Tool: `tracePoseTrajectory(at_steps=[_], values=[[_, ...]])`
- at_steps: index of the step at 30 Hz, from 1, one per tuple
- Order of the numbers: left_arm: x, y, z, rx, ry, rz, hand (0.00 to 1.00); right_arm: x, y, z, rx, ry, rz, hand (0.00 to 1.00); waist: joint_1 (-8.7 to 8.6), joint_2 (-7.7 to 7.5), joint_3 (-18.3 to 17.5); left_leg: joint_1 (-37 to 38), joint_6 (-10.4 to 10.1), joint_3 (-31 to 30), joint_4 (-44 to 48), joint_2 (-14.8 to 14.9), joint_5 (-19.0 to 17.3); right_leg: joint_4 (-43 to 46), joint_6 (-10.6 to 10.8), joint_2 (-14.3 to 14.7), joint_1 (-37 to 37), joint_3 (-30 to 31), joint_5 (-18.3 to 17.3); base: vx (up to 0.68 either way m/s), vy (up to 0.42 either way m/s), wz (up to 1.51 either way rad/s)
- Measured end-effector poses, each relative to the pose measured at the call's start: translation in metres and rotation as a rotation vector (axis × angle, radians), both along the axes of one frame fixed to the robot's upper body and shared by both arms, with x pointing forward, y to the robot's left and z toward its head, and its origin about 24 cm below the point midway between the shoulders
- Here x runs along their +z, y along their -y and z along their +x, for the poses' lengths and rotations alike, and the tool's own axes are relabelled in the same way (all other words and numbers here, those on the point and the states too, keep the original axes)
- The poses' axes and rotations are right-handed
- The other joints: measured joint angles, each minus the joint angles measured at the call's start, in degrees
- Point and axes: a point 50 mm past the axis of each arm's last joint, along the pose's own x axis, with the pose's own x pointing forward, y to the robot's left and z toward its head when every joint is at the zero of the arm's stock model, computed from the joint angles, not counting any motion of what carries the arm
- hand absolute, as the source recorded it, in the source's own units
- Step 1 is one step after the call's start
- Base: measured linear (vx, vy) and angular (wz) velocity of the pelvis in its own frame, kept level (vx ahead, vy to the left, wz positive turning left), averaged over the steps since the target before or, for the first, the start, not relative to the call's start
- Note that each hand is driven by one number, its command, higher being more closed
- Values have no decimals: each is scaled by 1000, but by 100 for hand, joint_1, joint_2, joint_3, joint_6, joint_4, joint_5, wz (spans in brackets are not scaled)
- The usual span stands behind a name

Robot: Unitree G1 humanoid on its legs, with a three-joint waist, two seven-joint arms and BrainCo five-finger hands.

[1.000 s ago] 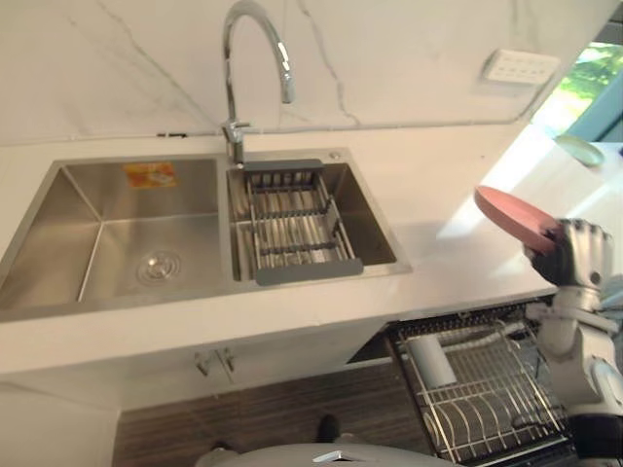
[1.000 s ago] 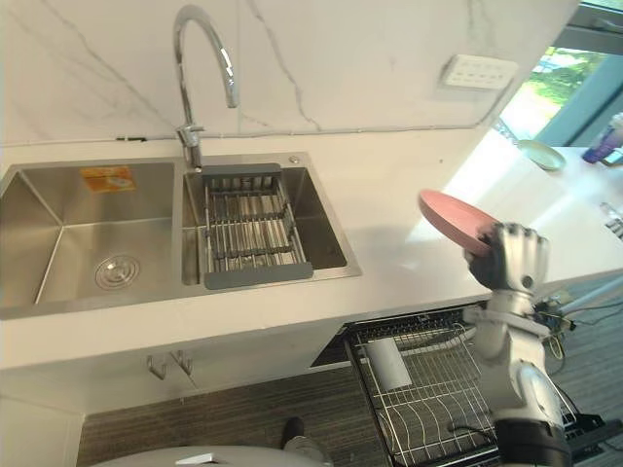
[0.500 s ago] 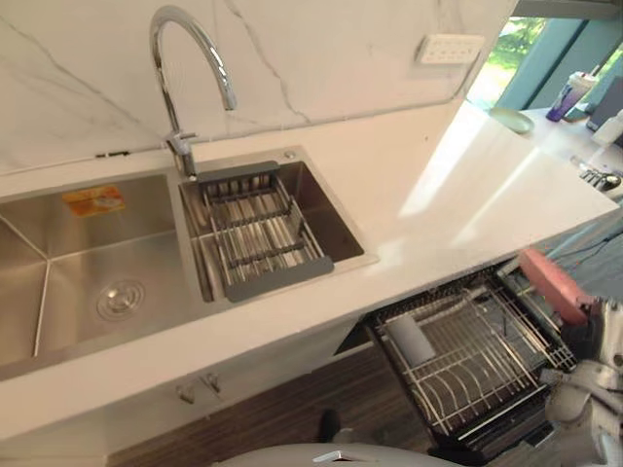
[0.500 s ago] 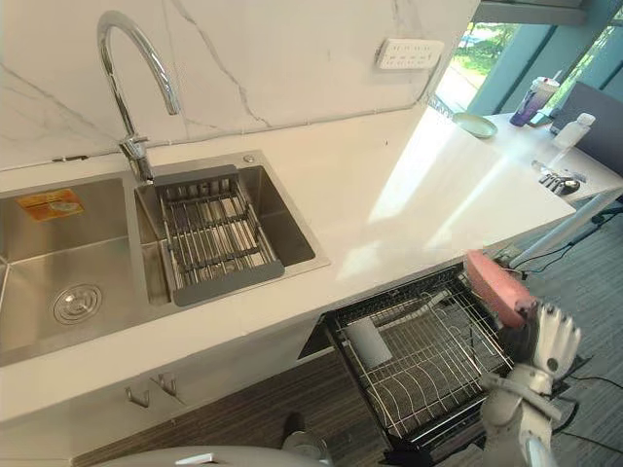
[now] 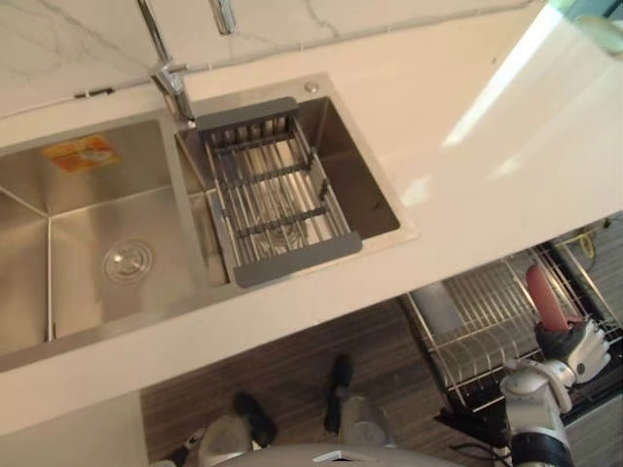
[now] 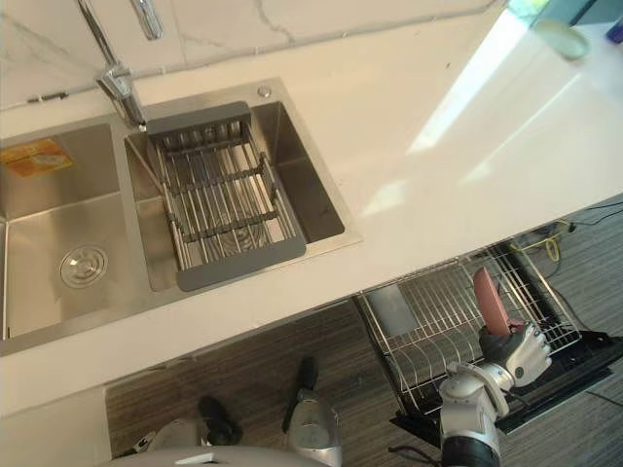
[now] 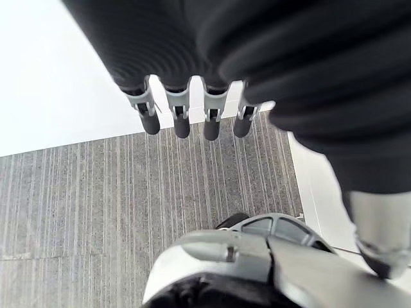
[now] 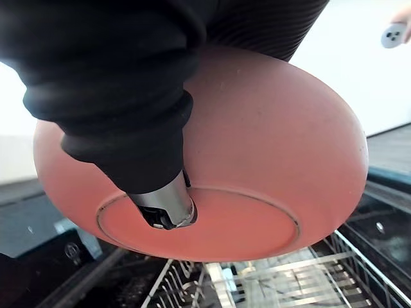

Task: Walk over to the sink, pick up the cup, carry it to the dishwasher, place the cup inside the dishwasher, then close the dishwasher door

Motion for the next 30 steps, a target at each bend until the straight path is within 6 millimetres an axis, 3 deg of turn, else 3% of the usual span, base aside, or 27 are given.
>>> tracePoseTrajectory(at_steps=[2,5,12,15,18,19,30], values=[[0,3,7,-7,18,-11,0,0,1,7,-34,28,21,100,2,158,203,-232,59,-110,175,3,-56,51,17,-70,-161,-35,22,-60,108,16],[2,3,14,-6,36,-13,0,9,1,22,-14,37,8,100,49,276,501,-437,102,-141,360,-6,-93,196,6,-139,-429,91,41,-89,90,-6],[3,4,26,-7,28,-10,0,19,10,39,-21,8,11,100,77,532,827,-894,155,-305,570,-10,-161,154,-23,-148,-919,275,80,-115,36,-12],[2,7,19,-6,-44,-47,0,26,21,45,-61,22,33,100,81,631,901,-991,156,-304,569,-35,-164,115,-43,-153,-1086,360,97,-108,15,-20],[-2,11,2,-6,-161,-111,0,55,40,58,-81,60,0,100,78,845,1003,-1025,154,-301,560,-58,-163,97,-73,-170,-1175,405,133,-35,12,-14],[-3,11,-3,-9,-185,-123,0,60,43,60,-87,64,2,0,90,891,1012,-1033,151,-301,556,-58,-160,100,-72,-163,-1212,435,160,-19,1,-11],[-4,18,3,-22,-164,-154,0,67,51,62,-132,86,73,0,-58,894,1012,-929,108,-304,555,-102,-156,135,-97,-124,-1285,711,377,31,-3,-14]])
